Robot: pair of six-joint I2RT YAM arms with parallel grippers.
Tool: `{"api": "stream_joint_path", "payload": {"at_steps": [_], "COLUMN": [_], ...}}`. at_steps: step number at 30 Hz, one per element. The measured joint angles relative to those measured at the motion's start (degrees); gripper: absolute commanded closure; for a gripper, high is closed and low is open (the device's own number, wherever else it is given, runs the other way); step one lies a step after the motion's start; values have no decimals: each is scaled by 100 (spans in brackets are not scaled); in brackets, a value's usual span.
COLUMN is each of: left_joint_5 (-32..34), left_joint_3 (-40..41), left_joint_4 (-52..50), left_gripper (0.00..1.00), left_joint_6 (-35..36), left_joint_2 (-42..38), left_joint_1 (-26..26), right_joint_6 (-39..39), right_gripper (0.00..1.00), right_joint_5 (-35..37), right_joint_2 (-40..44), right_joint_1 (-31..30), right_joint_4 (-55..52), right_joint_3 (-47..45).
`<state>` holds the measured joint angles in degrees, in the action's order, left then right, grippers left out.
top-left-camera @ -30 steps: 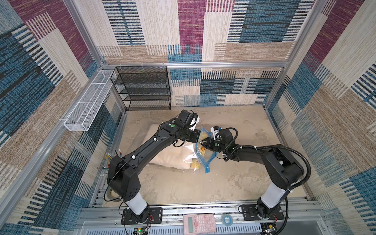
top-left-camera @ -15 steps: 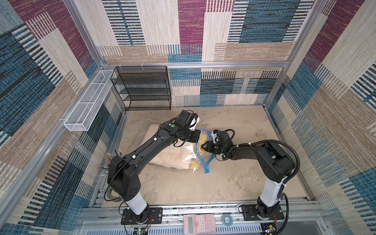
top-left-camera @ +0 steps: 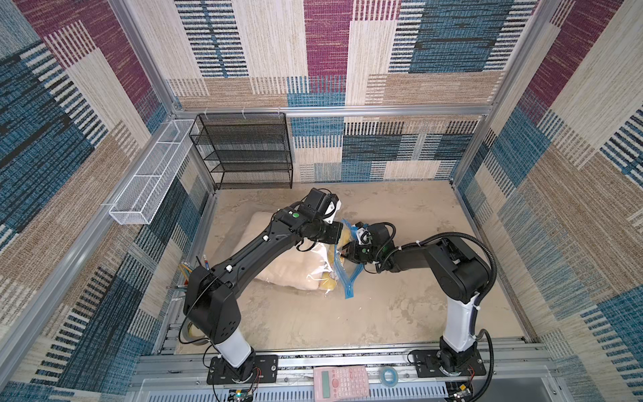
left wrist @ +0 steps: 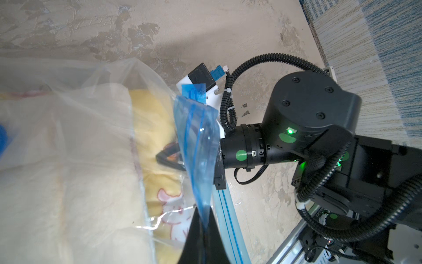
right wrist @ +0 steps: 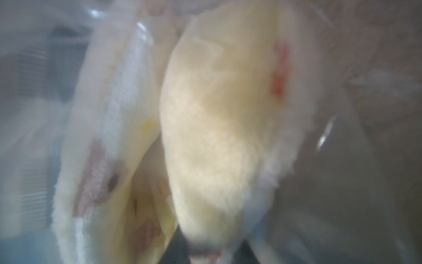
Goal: Take the blanket out of the vacuum bag
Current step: Take out the blanket from the vacuum bag.
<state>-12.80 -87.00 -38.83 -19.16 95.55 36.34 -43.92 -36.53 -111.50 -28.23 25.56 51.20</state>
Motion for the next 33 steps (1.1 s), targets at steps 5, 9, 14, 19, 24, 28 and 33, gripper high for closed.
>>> {"api": "stream_joint_path", "payload": {"at_steps": [5, 9, 14, 19, 24, 28, 33], "left_joint_5": [101, 398, 684, 815, 839, 846, 833], "left_joint_3": [15, 103, 205, 205, 133, -197, -1274], "left_joint_4": [-13, -17, 22, 122, 216, 127, -354], "left_gripper": [100, 100, 100, 100, 100, 100, 100], "left_joint_6": [2, 7, 11, 11, 9, 7, 7], "left_joint_2": [-120, -426, -726, -835, -964, -1049, -920], "left_joint_1": [-7, -20, -90, -175, -234, -297, -361], "right_joint_6": [46, 223, 505, 796, 1143, 1434, 1611], "right_gripper": [100, 100, 100, 100, 100, 100, 100], "right_joint_5": [-146, -251, -352, -385, -304, -81, 120], "right_joint_2": [505, 1034, 1456, 1596, 1552, 1392, 1191], "right_joint_1": [-4, -4, -15, -15, -24, -31, -46], "right_joint_4": [-7, -210, -901, -1880, -3058, -3880, -4625], "right_joint_3": [96, 365, 957, 1733, 2736, 3563, 4579]}}
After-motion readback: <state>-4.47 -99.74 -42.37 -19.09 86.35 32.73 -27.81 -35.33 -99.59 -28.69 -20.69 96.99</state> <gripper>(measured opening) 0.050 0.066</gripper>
